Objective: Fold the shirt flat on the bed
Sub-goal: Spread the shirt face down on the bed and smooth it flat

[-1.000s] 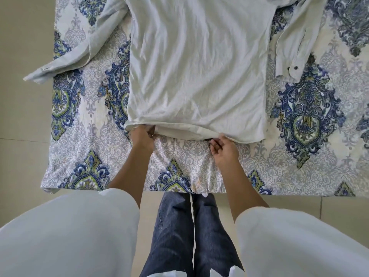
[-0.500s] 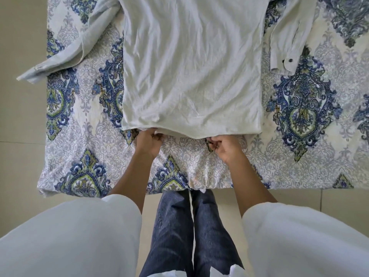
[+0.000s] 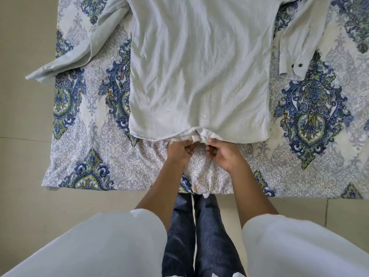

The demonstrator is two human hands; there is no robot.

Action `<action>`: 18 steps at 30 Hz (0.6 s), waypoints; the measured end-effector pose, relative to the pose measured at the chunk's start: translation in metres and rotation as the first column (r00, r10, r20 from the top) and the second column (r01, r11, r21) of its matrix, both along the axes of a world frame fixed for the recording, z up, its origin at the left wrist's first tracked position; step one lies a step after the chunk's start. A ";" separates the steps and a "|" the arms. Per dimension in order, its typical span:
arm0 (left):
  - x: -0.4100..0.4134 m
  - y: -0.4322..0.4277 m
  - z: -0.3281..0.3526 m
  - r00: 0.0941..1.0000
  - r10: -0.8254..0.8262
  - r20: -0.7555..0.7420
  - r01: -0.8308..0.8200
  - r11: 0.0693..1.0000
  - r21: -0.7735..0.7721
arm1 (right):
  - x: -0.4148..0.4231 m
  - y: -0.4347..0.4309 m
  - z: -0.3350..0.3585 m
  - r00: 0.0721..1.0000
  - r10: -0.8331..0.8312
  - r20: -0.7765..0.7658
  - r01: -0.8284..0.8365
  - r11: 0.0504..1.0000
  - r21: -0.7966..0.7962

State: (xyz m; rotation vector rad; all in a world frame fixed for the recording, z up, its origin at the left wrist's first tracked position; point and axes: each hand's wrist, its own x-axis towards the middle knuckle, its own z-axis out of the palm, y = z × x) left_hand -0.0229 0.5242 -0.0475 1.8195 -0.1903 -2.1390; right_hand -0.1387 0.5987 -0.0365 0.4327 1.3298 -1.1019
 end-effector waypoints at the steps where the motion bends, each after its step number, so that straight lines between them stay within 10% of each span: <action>1: 0.004 0.004 -0.001 1.000 -0.004 0.000 0.004 1.000 0.003 | 0.001 0.002 -0.001 1.000 0.017 0.010 -0.017 1.000 0.019; 11: 0.007 0.012 -0.016 0.990 -0.138 -0.020 0.135 0.984 -0.115 | 0.010 0.011 -0.013 0.996 0.017 -0.083 -0.010 0.997 0.082; 18: -0.001 0.021 -0.020 0.907 -0.255 0.335 0.335 0.919 -0.208 | 0.007 0.008 -0.008 0.988 0.148 -0.044 -0.142 0.984 0.109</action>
